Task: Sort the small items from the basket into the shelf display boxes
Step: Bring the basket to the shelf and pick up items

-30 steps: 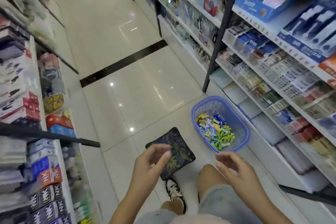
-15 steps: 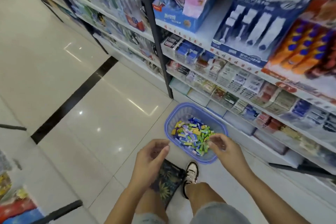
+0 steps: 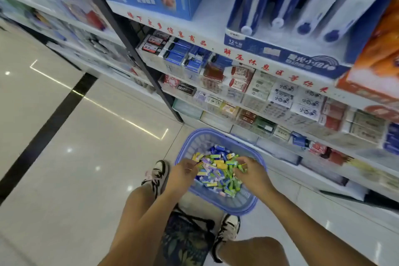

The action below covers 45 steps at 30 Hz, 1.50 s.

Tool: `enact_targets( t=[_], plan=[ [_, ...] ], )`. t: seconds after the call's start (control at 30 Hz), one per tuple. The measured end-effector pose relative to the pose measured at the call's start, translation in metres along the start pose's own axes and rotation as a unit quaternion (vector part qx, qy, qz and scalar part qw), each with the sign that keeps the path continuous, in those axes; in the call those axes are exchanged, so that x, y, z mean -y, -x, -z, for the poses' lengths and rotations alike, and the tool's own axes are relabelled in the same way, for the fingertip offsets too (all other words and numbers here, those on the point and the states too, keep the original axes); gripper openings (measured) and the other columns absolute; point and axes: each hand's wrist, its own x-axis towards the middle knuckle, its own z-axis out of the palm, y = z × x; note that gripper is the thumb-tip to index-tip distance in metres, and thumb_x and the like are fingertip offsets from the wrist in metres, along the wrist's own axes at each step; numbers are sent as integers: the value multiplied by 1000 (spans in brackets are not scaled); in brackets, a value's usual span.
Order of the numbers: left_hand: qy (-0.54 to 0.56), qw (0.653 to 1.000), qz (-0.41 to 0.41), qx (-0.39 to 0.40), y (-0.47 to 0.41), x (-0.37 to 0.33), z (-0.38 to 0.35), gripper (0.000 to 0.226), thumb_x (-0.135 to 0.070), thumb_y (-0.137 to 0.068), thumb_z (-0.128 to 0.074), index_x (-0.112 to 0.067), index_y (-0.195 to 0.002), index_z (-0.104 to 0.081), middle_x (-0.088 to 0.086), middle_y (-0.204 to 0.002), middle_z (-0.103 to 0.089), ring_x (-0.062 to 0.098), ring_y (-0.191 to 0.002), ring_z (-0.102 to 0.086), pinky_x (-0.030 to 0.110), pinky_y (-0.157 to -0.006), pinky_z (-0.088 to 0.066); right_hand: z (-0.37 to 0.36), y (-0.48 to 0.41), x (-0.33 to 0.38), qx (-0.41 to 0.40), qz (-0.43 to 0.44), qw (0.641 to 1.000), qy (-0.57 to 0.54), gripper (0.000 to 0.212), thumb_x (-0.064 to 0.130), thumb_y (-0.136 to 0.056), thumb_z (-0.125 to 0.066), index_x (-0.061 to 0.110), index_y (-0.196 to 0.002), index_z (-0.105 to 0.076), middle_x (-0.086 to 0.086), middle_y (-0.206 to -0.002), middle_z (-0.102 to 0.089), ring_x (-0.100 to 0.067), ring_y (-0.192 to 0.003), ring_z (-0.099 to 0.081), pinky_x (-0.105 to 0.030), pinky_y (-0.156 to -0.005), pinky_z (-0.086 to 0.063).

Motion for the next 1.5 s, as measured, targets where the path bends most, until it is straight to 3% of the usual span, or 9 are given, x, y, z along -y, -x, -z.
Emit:
enact_targets(
  t=[0.13, 0.3, 0.5, 0.63, 0.87, 1.03, 1.27, 1.43, 1.5],
  plan=[
    [-110, 993, 31, 29, -103, 57, -32, 28, -21, -90, -59, -8, -115, -62, 8, -112, -67, 24, -101, -64, 32, -85, -51, -62, -84, -32, 6, -40, 999, 9, 46, 27, -90, -61, 11, -131, -51, -5, -132, -56, -22, -115, -56, -27, -91, -43],
    [-202, 976, -1, 86, -220, 137, -87, 33, -19, -89, -59, -15, -122, -60, 7, -118, -66, 22, -101, -63, 34, -83, -52, -148, -195, -90, 12, -58, 995, 76, 47, 28, -93, -54, 11, -136, -46, -9, -136, -51, -23, -120, -51, -27, -95, -40],
    [-340, 935, -17, 101, -321, 221, -156, 57, -26, -95, -48, -5, -144, -29, 13, -142, -42, 25, -129, -44, 32, -106, -37, -230, -288, -159, 25, -32, 986, 160, 51, 22, -94, -51, 16, -142, -37, -8, -144, -43, -22, -129, -43, -29, -103, -35],
    [-292, 954, 26, 68, -355, 254, -185, 59, -22, -94, -49, -7, -146, -27, 17, -150, -29, 33, -136, -33, 39, -111, -31, -261, -332, -180, -43, 64, 980, 185, 56, 20, -93, -51, 24, -145, -29, -2, -144, -40, -21, -131, -38, -31, -101, -37],
    [-30, 997, 56, 50, -380, 268, -203, 56, -9, -88, -56, -13, -141, -37, 12, -137, -50, 26, -123, -52, 38, -101, -46, -294, -361, -186, -100, 112, 951, 272, 79, 45, -82, -60, 17, -145, -22, -1, -147, -28, -23, -134, -28, -30, -112, -25],
    [-47, 998, 22, 36, -378, 273, -205, 42, -10, -88, -57, -11, -130, -52, 10, -127, -59, 26, -116, -57, 34, -96, -48, -307, -368, -183, -82, 92, 915, 383, 87, 50, -79, -65, 26, -146, -14, -13, -146, -18, -40, -129, -24, -44, -101, -40],
    [-144, 980, -59, 121, -378, 267, -200, 41, -17, -93, -54, -4, -132, -52, 14, -129, -58, 28, -119, -55, 36, -101, -45, -307, -381, -182, -21, 187, 882, 432, 75, 3, -86, -52, 39, -143, -21, -11, -147, -25, -38, -130, -26, -48, -94, -44],
    [-127, 986, -72, 77, -377, 270, -210, 33, -13, -92, -54, -10, -125, -58, 2, -104, -62, 26, -113, -58, 27, -89, -45, -302, -379, -192, -34, 166, 908, 384, 52, 19, -88, -53, 35, -134, -36, -10, -144, -28, -35, -120, -38, -42, -90, -47],
    [-101, 993, -48, 26, -376, 273, -218, 37, -8, -93, -50, -10, -131, -52, 9, -116, -59, 28, -115, -56, 31, -91, -46, -302, -373, -204, -58, 115, 923, 361, 49, 31, -90, -50, 35, -136, -34, -7, -141, -30, -35, -115, -42, -39, -80, -49]
  ],
)
